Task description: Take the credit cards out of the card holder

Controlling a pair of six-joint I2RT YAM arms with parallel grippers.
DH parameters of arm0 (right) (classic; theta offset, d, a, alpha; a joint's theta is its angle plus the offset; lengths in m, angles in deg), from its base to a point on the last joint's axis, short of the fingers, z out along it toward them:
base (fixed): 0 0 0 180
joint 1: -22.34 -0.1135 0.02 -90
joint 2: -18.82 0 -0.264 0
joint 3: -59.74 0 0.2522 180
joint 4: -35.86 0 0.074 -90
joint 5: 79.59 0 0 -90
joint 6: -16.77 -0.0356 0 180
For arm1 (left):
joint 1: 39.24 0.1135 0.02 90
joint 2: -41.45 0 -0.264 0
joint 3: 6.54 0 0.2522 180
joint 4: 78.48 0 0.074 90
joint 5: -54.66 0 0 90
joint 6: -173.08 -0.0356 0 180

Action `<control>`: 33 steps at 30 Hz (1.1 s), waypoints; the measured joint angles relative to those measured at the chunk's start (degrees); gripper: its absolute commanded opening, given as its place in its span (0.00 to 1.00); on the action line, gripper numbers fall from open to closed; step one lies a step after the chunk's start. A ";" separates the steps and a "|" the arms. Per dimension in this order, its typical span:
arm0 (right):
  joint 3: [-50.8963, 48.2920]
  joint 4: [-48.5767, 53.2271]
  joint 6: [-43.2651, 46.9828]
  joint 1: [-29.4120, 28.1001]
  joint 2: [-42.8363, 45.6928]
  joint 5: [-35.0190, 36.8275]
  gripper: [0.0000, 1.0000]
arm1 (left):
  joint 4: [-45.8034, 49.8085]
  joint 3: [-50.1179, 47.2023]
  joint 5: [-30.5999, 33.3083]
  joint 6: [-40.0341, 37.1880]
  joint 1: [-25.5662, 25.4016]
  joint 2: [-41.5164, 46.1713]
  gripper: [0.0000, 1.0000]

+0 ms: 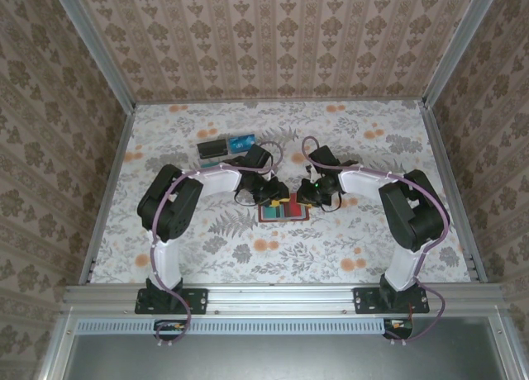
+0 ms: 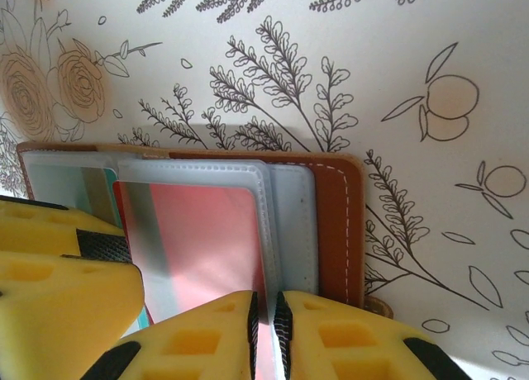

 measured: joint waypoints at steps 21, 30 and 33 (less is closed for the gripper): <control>-0.07 -0.92 -1.09 0.33 -0.48 -1.07 0.20 | -11.74 -5.92 -6.25 0.96 1.92 0.81 0.25; -0.04 -0.94 -1.11 0.33 -0.52 -1.09 0.20 | -20.59 -11.26 -9.07 2.19 3.04 1.97 0.18; -0.04 -0.92 -1.09 0.33 -0.52 -1.09 0.20 | -23.06 -12.57 -9.35 2.86 3.23 2.03 0.15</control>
